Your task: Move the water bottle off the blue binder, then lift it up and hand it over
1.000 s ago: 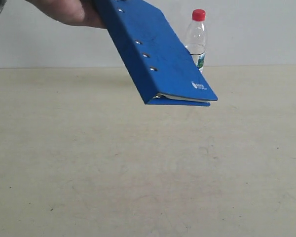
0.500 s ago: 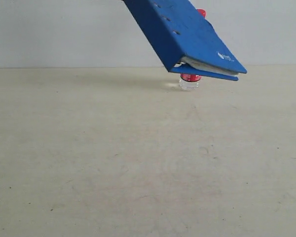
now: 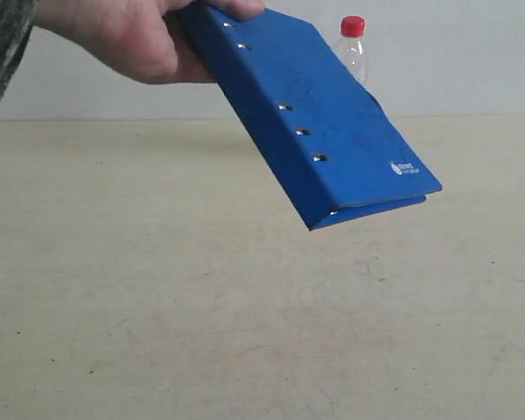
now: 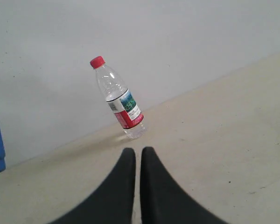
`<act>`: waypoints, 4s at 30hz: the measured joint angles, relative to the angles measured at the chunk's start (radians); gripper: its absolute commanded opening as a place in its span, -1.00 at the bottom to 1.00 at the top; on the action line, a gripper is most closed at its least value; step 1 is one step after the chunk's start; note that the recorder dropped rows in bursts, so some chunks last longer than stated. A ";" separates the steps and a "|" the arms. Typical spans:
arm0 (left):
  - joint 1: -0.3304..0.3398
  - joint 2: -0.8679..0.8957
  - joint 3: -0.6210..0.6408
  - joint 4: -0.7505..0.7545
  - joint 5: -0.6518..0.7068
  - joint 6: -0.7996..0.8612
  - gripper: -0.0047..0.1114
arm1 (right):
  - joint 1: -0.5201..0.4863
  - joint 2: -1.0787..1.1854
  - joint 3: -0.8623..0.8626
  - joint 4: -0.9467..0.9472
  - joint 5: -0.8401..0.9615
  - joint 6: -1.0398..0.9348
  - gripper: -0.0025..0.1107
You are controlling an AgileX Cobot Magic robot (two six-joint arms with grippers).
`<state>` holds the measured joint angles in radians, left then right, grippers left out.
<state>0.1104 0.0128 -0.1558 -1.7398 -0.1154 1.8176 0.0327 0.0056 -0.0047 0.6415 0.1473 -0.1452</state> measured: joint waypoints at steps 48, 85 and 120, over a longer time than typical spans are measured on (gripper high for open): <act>0.000 0.000 0.006 0.000 0.020 -0.018 -0.84 | -0.002 -0.004 0.006 -0.628 0.182 0.166 -0.96; 0.000 0.000 0.007 0.000 0.020 -0.018 -0.84 | -0.083 -0.004 -0.010 -0.270 -0.172 -0.168 -0.96; 0.000 0.000 0.007 0.000 0.020 -0.018 -0.84 | -0.083 -0.004 0.005 -0.677 0.206 0.239 -0.96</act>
<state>0.1104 0.0128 -0.1484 -1.7398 -0.0953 1.7995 -0.0502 0.0021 0.0005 -0.0353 0.3535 0.0939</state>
